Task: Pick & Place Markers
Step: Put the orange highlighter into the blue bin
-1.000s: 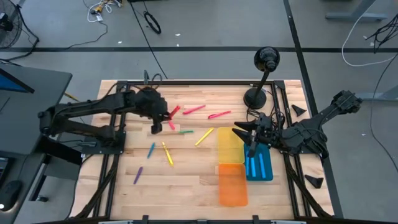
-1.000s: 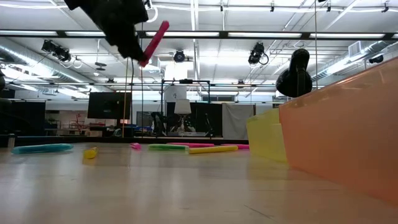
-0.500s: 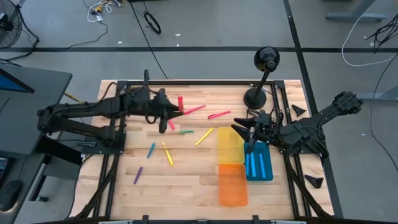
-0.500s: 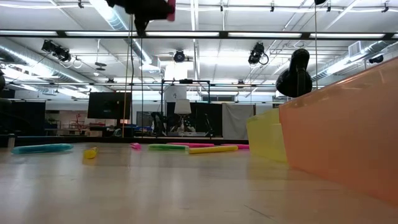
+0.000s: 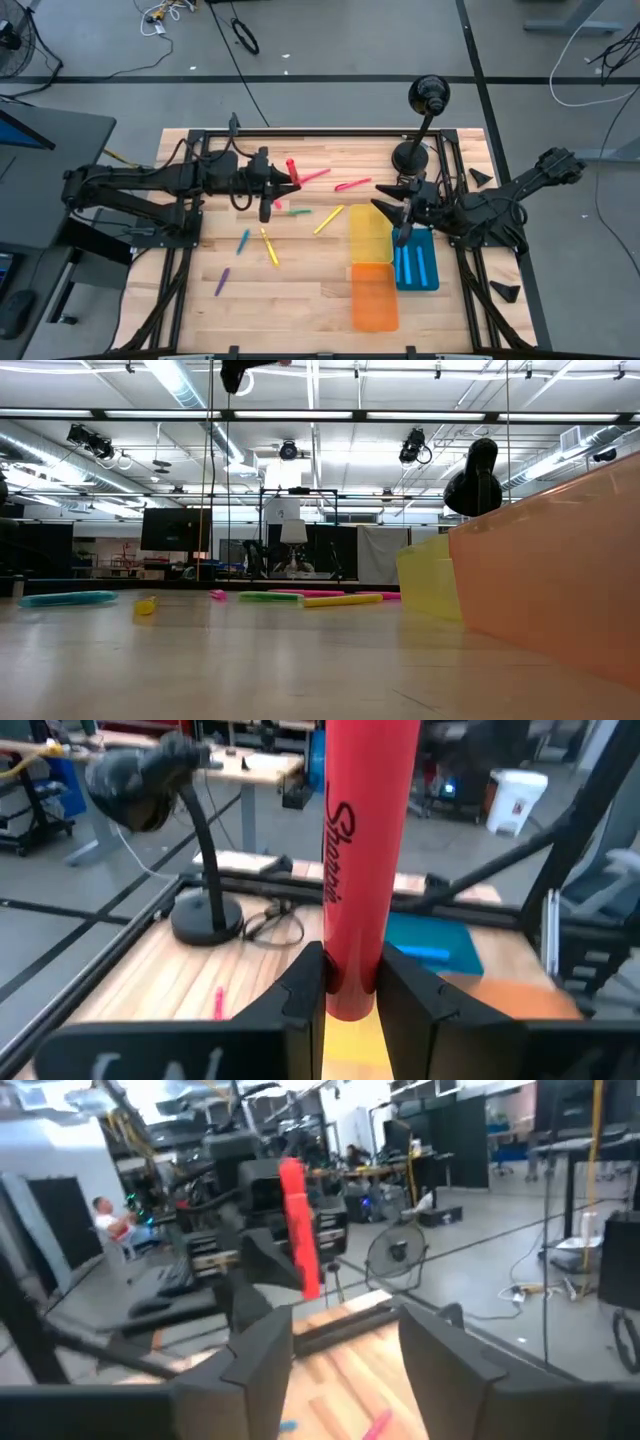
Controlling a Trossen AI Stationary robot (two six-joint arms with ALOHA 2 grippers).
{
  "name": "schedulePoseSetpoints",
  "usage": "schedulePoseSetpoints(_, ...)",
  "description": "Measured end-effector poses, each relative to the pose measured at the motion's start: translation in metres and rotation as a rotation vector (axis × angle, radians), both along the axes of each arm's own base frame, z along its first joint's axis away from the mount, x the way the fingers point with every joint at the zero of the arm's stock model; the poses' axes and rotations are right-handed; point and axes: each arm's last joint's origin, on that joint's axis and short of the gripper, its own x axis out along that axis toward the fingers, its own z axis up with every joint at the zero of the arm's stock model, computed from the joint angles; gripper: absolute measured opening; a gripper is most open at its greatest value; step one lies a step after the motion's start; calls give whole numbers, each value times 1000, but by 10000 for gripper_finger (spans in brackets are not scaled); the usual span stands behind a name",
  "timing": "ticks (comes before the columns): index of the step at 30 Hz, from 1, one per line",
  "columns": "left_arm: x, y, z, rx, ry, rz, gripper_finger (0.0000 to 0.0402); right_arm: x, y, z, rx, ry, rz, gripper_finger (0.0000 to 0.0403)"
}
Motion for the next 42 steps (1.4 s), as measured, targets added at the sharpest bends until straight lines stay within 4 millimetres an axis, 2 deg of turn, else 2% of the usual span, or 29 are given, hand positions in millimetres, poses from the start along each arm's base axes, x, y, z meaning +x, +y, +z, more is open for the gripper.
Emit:
schedulePoseSetpoints(4,8,-3,19,14,-45,-5,70,3,-6,2,-19,-16,33,216)
schedulePoseSetpoints(8,20,-4,31,26,2,-17,70,7,-10,6,-8,-39,47,224)
schedulePoseSetpoints(14,38,-4,44,24,53,-19,70,17,-15,33,-86,-12,54,223)
schedulePoseSetpoints(21,58,-11,58,43,29,-46,70,37,-19,51,-119,44,89,223)
schedulePoseSetpoints(27,70,-19,62,52,24,-74,70,60,-19,63,-159,74,135,222)
schedulePoseSetpoints(32,73,-24,64,54,20,-89,70,81,-16,65,-188,113,161,222)
schedulePoseSetpoints(38,72,-31,63,47,27,-109,70,95,-13,61,-197,126,180,219)
schedulePoseSetpoints(42,72,-35,62,47,40,-122,70,97,-13,61,-184,110,201,202)
